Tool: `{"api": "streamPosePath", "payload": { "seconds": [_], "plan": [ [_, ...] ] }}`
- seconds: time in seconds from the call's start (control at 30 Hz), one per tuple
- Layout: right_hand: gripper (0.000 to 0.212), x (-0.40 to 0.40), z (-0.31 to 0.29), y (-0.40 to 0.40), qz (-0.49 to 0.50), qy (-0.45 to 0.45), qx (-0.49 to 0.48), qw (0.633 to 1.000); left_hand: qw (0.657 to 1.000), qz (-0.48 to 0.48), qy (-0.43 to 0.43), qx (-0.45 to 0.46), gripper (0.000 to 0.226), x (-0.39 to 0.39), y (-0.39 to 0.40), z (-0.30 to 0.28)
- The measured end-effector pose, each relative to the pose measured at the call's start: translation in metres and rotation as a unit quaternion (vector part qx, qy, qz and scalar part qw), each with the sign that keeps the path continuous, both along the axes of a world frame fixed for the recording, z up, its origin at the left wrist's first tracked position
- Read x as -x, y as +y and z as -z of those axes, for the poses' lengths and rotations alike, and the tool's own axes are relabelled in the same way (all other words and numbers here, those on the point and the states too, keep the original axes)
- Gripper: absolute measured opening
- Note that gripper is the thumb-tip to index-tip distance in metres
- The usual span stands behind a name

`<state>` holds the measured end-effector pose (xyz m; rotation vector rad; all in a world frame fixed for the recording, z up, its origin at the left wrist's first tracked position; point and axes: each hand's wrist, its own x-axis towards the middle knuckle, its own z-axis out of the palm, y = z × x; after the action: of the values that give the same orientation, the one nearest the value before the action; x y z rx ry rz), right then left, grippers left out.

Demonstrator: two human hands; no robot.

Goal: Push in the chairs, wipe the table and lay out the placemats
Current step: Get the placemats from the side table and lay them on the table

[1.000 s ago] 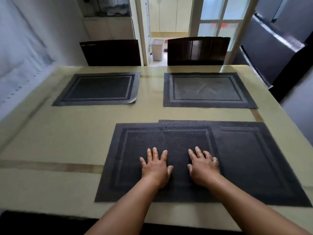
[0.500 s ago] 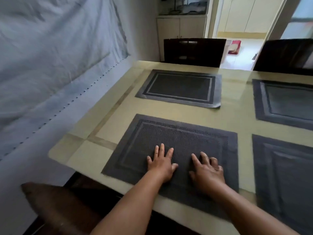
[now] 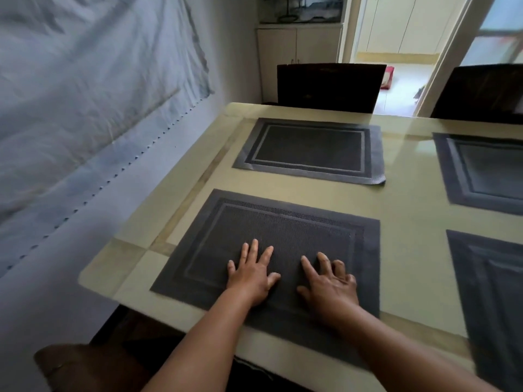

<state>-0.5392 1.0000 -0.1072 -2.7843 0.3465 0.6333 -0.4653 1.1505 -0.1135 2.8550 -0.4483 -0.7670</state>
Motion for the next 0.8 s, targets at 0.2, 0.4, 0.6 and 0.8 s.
{"api": "streamPosePath", "payload": {
  "seconds": [0.2, 0.4, 0.6, 0.8],
  "plan": [
    [0.066, 0.003, -0.002, -0.015, -0.017, -0.022, -0.022, 0.999, 1.000, 0.011, -0.016, 0.000, 0.062, 0.012, -0.023, -0.009],
    [0.064, 0.030, -0.018, -0.061, 0.053, -0.090, -0.070, 0.992, 0.994, 0.072, -0.024, 0.082, 0.065, 0.056, -0.100, -0.018],
    [0.066, 0.109, -0.022, -0.172, 0.144, -0.068, -0.026, 0.987, 0.976, 0.183, -0.003, 0.115, 0.066, 0.131, -0.204, -0.022],
    [0.063, 0.218, -0.023, -0.297, 0.244, -0.030, 0.018, 0.969, 0.962, 0.260, 0.005, 0.083, 0.065, 0.200, -0.300, -0.010]
  ]
}}
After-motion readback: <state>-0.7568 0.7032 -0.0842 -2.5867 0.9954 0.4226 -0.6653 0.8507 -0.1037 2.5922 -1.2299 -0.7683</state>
